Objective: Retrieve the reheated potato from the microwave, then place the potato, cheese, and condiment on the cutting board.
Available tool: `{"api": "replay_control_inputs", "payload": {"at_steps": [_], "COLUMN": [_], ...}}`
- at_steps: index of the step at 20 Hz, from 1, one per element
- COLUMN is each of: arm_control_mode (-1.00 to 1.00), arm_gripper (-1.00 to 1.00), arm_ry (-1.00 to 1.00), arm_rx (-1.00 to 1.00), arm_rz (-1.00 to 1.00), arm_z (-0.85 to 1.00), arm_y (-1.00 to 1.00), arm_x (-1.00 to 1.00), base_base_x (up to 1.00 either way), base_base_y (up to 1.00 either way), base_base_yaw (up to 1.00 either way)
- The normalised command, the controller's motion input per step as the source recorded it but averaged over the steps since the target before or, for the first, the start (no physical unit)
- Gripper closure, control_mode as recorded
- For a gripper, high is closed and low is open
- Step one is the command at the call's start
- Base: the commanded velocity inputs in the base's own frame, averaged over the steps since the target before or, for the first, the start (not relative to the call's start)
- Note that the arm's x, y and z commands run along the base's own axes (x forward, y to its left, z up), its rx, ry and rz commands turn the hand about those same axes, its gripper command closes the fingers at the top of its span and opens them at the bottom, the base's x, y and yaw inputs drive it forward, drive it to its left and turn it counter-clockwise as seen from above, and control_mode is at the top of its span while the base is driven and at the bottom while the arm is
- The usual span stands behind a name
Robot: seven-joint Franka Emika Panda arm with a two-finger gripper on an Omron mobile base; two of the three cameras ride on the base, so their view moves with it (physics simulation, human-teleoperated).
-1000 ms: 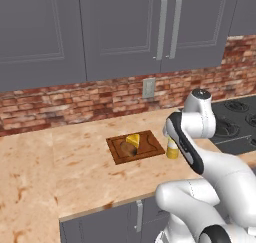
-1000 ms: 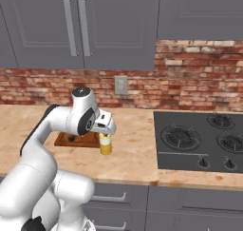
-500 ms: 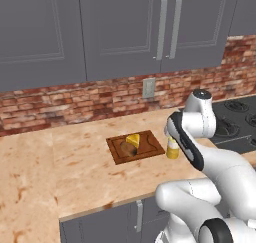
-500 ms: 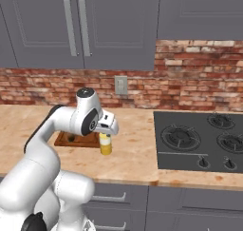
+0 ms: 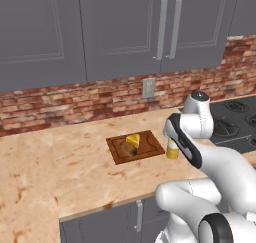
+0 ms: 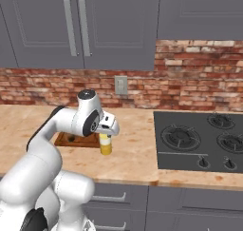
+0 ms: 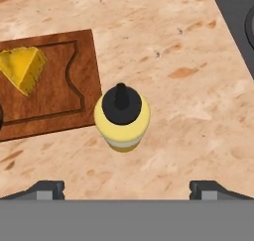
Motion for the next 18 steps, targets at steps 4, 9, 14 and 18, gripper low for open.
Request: {"api": "replay_control_inputs", "payload": {"at_steps": [4,9,14,18], "arm_control_mode": [-1.00,-1.00,-1.00,-1.00], "arm_gripper": [-1.00,-1.00,-1.00,-1.00], "arm_ry": [0.00,0.00,0.00,0.00], "arm_rx": [0.00,0.00,0.00,0.00], "arm_rz": [0.00,0.00,0.00,0.00], "arm_z": [-0.07,-0.08,-0.11,-0.13], "arm_y": [0.00,0.00,0.00,0.00], "arm_x": [0.14,0.14,0.18,0.19], "base_base_x": [0.00,0.00,0.00,0.00], "base_base_y": [0.00,0.00,0.00,0.00], "base_base_yaw": [0.00,0.00,0.00,0.00]}}
